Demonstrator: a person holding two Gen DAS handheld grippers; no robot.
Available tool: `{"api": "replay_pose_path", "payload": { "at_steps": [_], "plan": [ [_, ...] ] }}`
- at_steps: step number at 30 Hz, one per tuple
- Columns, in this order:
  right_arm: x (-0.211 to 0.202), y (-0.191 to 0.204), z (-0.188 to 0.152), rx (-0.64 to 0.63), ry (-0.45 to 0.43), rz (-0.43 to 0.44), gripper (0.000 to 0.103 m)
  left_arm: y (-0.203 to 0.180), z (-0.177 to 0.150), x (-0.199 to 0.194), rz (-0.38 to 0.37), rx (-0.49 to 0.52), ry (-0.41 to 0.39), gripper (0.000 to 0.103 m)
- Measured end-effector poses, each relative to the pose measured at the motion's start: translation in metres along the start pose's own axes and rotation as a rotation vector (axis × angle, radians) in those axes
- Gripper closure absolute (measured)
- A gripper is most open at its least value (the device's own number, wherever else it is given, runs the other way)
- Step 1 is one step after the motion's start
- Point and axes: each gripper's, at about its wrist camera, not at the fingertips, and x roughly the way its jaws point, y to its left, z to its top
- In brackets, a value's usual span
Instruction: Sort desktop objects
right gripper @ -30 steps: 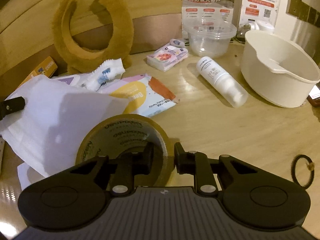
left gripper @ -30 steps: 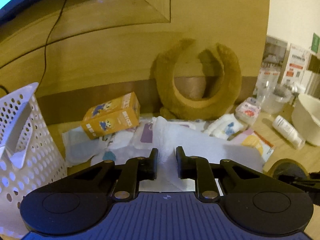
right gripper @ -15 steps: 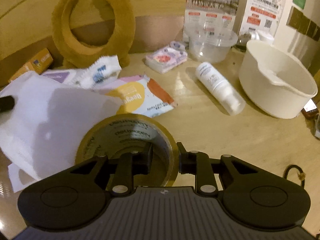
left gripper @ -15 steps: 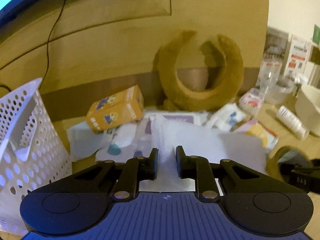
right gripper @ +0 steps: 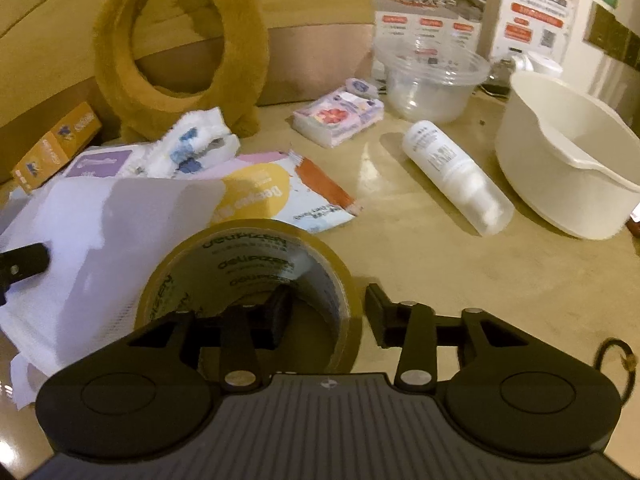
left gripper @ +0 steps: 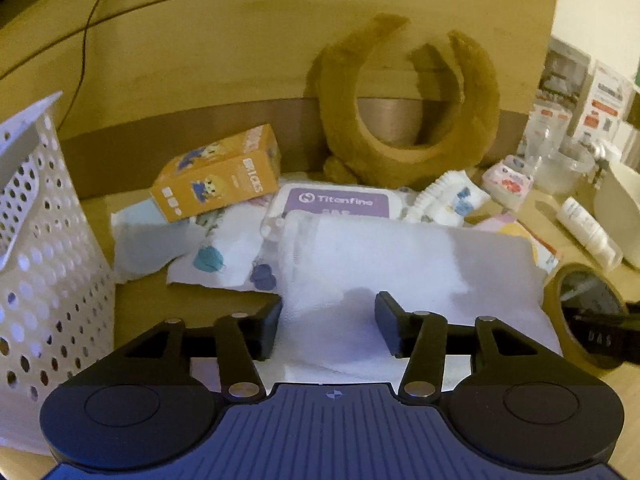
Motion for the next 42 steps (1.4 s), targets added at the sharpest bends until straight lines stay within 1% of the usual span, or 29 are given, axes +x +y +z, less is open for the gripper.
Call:
{"api": "replay_pose_path", "payload": {
  "at_steps": [1, 2, 3, 4, 6, 7, 8, 9, 11, 13, 14, 17, 20, 24, 26, 27, 28, 29, 31, 32, 33, 35, 36, 37, 39, 41, 42],
  "plan": [
    [0.000, 0.000, 0.000, -0.006, -0.004, 0.005, 0.067, 0.000, 0.001, 0.000, -0.003, -0.003, -0.004, 0.083],
    [0.000, 0.000, 0.000, 0.000, -0.005, 0.002, 0.069, 0.001, 0.002, -0.001, 0.003, -0.002, -0.012, 0.088],
    [0.000, 0.001, 0.000, 0.005, -0.005, -0.001, 0.073, 0.003, 0.003, -0.003, 0.001, -0.012, -0.024, 0.093],
    [-0.001, -0.001, -0.001, 0.006, -0.009, -0.005, 0.077, 0.006, 0.004, -0.006, -0.005, -0.026, -0.033, 0.093],
    [-0.002, -0.004, -0.002, 0.010, -0.007, -0.014, 0.077, 0.009, 0.006, -0.006, -0.018, -0.025, -0.035, 0.093],
    [-0.002, -0.005, -0.001, 0.007, 0.000, -0.022, 0.060, 0.009, 0.006, -0.005, -0.014, -0.014, -0.029, 0.093],
    [-0.002, -0.006, 0.000, 0.007, 0.010, -0.031, 0.046, 0.008, 0.005, -0.003, -0.009, -0.007, -0.024, 0.093],
    [-0.005, -0.007, 0.001, 0.016, 0.010, -0.059, 0.024, 0.008, 0.004, -0.002, -0.004, -0.003, -0.021, 0.093],
    [-0.019, -0.013, 0.001, 0.034, -0.072, -0.065, 0.023, 0.012, 0.001, -0.001, 0.014, -0.021, -0.012, 0.093],
    [-0.032, -0.012, 0.005, -0.005, -0.124, -0.100, 0.022, 0.017, -0.002, 0.000, 0.039, -0.034, -0.005, 0.093],
    [-0.037, -0.010, 0.006, -0.027, -0.152, -0.098, 0.022, 0.020, -0.003, 0.000, 0.040, -0.037, 0.000, 0.093],
    [-0.050, 0.002, 0.013, -0.087, -0.231, 0.007, 0.022, 0.025, -0.007, 0.001, 0.045, -0.035, 0.008, 0.092],
    [-0.047, 0.021, 0.027, -0.119, -0.233, 0.152, 0.022, 0.026, -0.006, 0.000, 0.048, -0.031, 0.007, 0.092],
    [-0.025, 0.051, 0.041, -0.170, -0.155, 0.203, 0.030, 0.027, -0.006, 0.000, 0.042, -0.038, 0.007, 0.092],
    [-0.017, 0.063, 0.041, -0.202, -0.139, 0.211, 0.030, 0.027, -0.006, 0.000, 0.044, -0.039, 0.007, 0.092],
    [-0.015, 0.068, 0.040, -0.215, -0.134, 0.213, 0.034, 0.027, -0.006, 0.000, 0.044, -0.041, 0.007, 0.092],
    [-0.011, 0.072, 0.040, -0.222, -0.124, 0.218, 0.040, 0.027, -0.007, 0.000, 0.044, -0.039, 0.008, 0.092],
    [-0.009, 0.075, 0.041, -0.219, -0.116, 0.226, 0.043, 0.028, -0.007, 0.000, 0.043, -0.038, 0.007, 0.092],
    [-0.006, 0.077, 0.041, -0.206, -0.110, 0.247, 0.058, 0.028, -0.008, 0.000, 0.039, -0.036, 0.005, 0.092],
    [-0.010, 0.079, 0.040, -0.213, -0.114, 0.257, 0.061, 0.029, -0.008, 0.000, 0.038, -0.036, 0.005, 0.092],
    [-0.009, 0.082, 0.039, -0.223, -0.111, 0.261, 0.062, 0.028, -0.008, 0.001, 0.037, -0.039, 0.006, 0.092],
    [-0.010, 0.086, 0.038, -0.232, -0.119, 0.255, 0.067, 0.029, -0.008, 0.000, 0.031, -0.045, 0.007, 0.092],
    [-0.012, 0.087, 0.038, -0.228, -0.127, 0.252, 0.076, 0.029, -0.008, -0.001, 0.031, -0.049, 0.005, 0.093],
    [-0.014, 0.087, 0.037, -0.229, -0.139, 0.240, 0.083, 0.029, -0.008, -0.001, 0.029, -0.052, 0.003, 0.093],
    [-0.017, 0.086, 0.037, -0.227, -0.150, 0.223, 0.090, 0.029, -0.007, -0.005, 0.028, -0.054, -0.010, 0.094],
    [-0.020, 0.084, 0.036, -0.223, -0.159, 0.215, 0.091, 0.028, -0.006, -0.009, 0.021, -0.049, -0.027, 0.095],
    [-0.022, 0.083, 0.036, -0.220, -0.161, 0.213, 0.093, 0.027, -0.005, -0.012, 0.023, -0.050, -0.038, 0.095]
  ]
}}
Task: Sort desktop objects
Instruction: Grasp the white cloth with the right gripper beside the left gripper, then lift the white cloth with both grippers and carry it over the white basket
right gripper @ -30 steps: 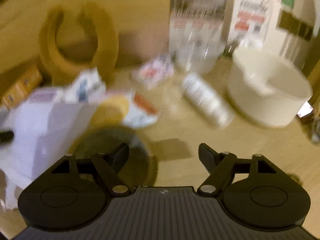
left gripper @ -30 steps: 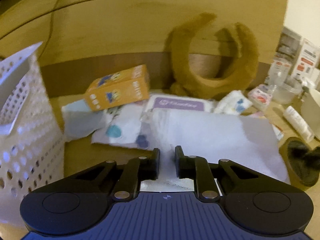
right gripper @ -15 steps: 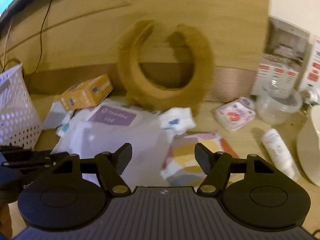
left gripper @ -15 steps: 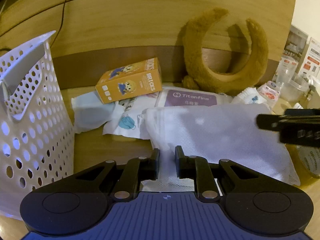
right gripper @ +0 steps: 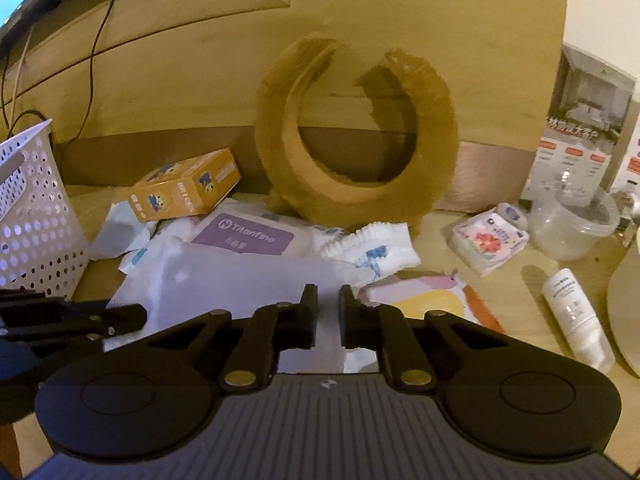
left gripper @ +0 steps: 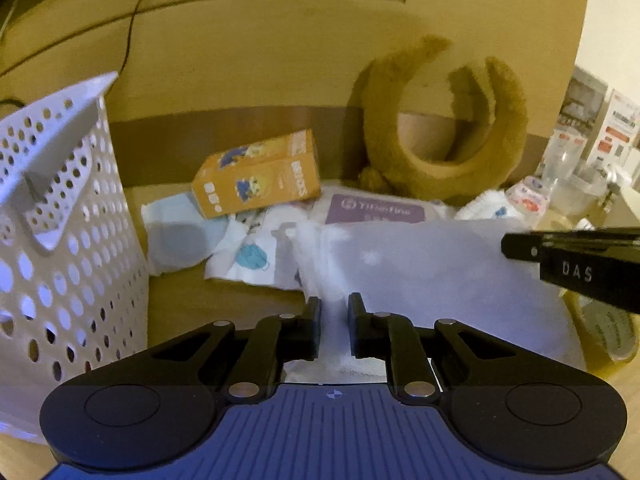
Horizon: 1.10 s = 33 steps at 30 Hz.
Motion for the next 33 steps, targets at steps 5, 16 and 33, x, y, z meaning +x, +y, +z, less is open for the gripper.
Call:
{"api": "replay_pose_path", "payload": {
  "at_steps": [5, 16, 33],
  "plan": [
    [-0.012, -0.004, 0.002, 0.009, -0.033, -0.015, 0.096, -0.004, 0.009, -0.015, -0.007, 0.009, -0.049, 0.096],
    [-0.056, -0.002, 0.033, -0.007, -0.157, -0.023, 0.097, -0.010, 0.045, -0.062, -0.006, 0.028, -0.185, 0.097],
    [-0.109, 0.077, 0.098, -0.140, -0.365, 0.133, 0.097, 0.057, 0.070, -0.152, 0.171, -0.061, -0.381, 0.097]
  ]
}}
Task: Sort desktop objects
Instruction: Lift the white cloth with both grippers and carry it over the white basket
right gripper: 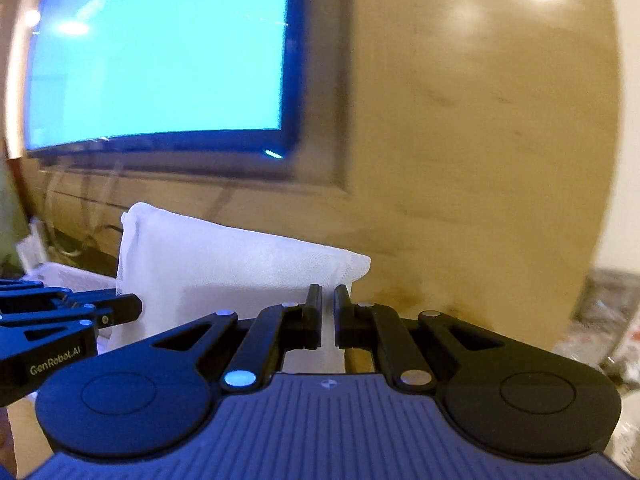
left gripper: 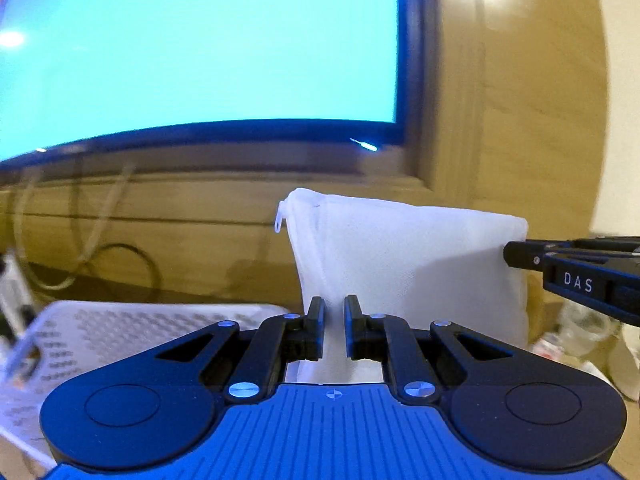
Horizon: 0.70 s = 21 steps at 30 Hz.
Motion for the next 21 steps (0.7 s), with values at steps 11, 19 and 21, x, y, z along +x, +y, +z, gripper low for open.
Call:
{"api": "replay_pose_path", "payload": {
  "at_steps": [11, 19, 21],
  "plan": [
    [0.028, 0.126, 0.025, -0.087, -0.002, 0.261, 0.097, 0.115, -0.006, -0.037, 0.262, -0.065, 0.006, 0.097],
    [0.078, 0.200, 0.005, -0.112, 0.162, 0.342, 0.097, 0.192, -0.029, -0.018, 0.333, -0.090, 0.167, 0.089],
    [0.087, 0.213, -0.002, -0.119, 0.215, 0.329, 0.097, 0.205, -0.036, -0.007, 0.325, -0.099, 0.206, 0.089]
  ]
}}
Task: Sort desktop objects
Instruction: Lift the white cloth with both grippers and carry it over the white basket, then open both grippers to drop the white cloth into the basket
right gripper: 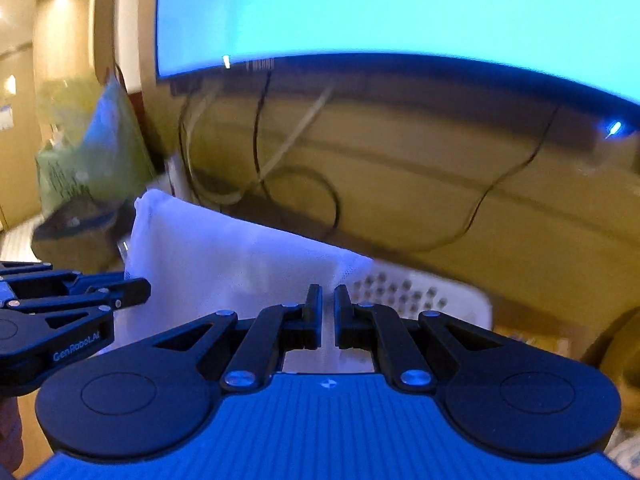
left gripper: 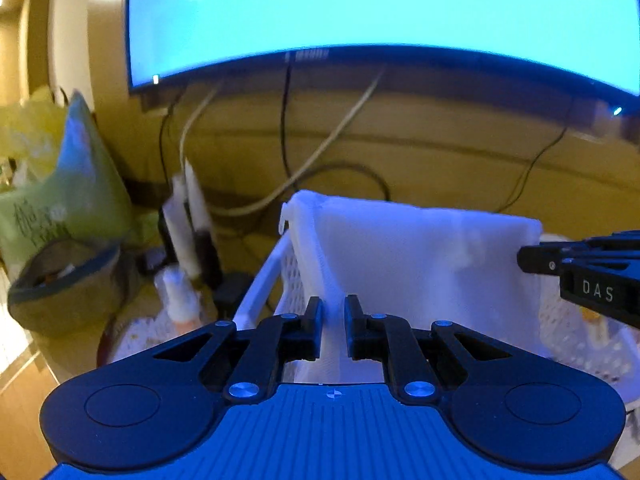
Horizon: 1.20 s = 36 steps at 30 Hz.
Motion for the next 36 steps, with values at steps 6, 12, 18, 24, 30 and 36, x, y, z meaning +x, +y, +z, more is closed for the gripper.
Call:
{"api": "replay_pose_path", "payload": {
  "at_steps": [6, 12, 18, 24, 30, 36],
  "plan": [
    [0.039, 0.006, -0.008, 0.019, 0.131, -0.027, 0.096, 0.001, 0.002, 0.035, -0.065, 0.036, 0.093, 0.089],
    [0.056, 0.009, -0.011, 0.049, 0.192, -0.070, 0.080, -0.001, 0.001, 0.050, -0.092, 0.055, 0.110, 0.071],
    [0.055, -0.002, -0.009, 0.160, 0.174, -0.095, 0.021, 0.002, 0.003, 0.060, -0.104, 0.068, 0.112, 0.045],
    [0.050, -0.009, -0.008, 0.216, 0.198, -0.092, 0.007, 0.000, 0.004, 0.055, -0.109, 0.069, 0.093, 0.028],
    [0.038, -0.012, -0.010, 0.211, 0.197, -0.108, 0.005, -0.009, 0.005, 0.040, -0.083, 0.074, 0.076, 0.015],
    [-0.006, -0.023, -0.007, 0.205, 0.090, -0.155, 0.004, -0.026, 0.015, 0.006, -0.096, 0.033, 0.009, 0.004]
  ]
}}
